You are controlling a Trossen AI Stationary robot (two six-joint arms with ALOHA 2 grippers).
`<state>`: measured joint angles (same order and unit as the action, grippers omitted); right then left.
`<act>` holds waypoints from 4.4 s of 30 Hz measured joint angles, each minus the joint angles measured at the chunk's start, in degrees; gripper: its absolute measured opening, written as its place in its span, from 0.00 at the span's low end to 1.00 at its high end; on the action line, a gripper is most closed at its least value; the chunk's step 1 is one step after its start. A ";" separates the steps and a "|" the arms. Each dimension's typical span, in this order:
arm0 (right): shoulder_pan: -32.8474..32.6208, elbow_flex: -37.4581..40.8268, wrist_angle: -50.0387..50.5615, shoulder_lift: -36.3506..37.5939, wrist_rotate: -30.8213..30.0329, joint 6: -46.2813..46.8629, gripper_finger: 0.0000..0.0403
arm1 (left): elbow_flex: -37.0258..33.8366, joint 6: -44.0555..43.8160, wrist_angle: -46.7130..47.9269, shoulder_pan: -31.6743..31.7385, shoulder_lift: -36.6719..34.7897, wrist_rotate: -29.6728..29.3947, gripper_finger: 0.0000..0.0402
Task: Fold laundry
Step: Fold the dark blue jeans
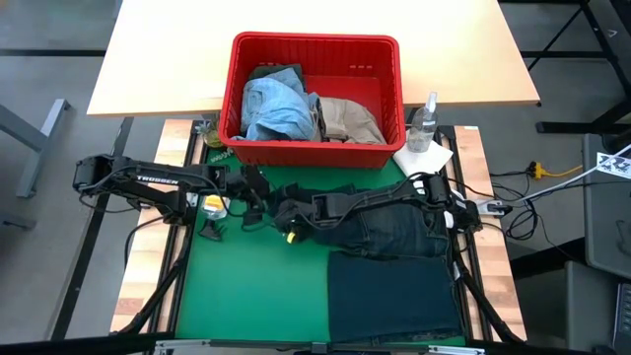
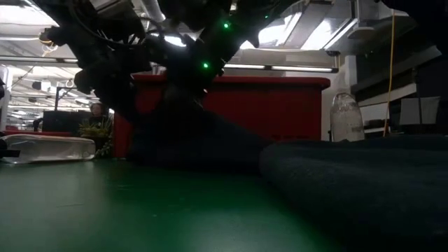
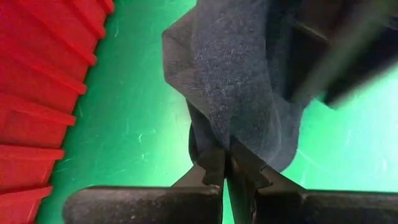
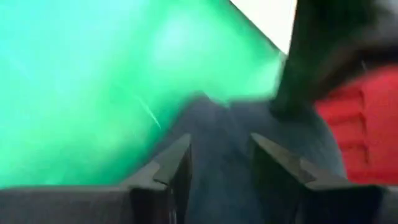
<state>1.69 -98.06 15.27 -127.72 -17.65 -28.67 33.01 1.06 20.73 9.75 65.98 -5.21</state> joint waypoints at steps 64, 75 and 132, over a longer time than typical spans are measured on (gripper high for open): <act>2.45 -12.20 20.64 -10.12 5.56 9.85 0.01 | -0.02 1.07 -1.14 0.97 0.02 -6.35 0.00; 2.52 -12.24 22.29 -9.92 15.07 2.41 0.00 | -0.04 5.35 -1.49 0.97 0.02 -11.73 0.00; -0.96 -25.57 23.73 -17.80 -10.23 4.46 0.00 | -0.04 9.75 -1.92 1.02 0.00 -11.76 0.00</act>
<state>0.73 -123.63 39.01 -145.52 -27.88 -24.21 32.97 10.81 18.82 10.76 65.98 -16.97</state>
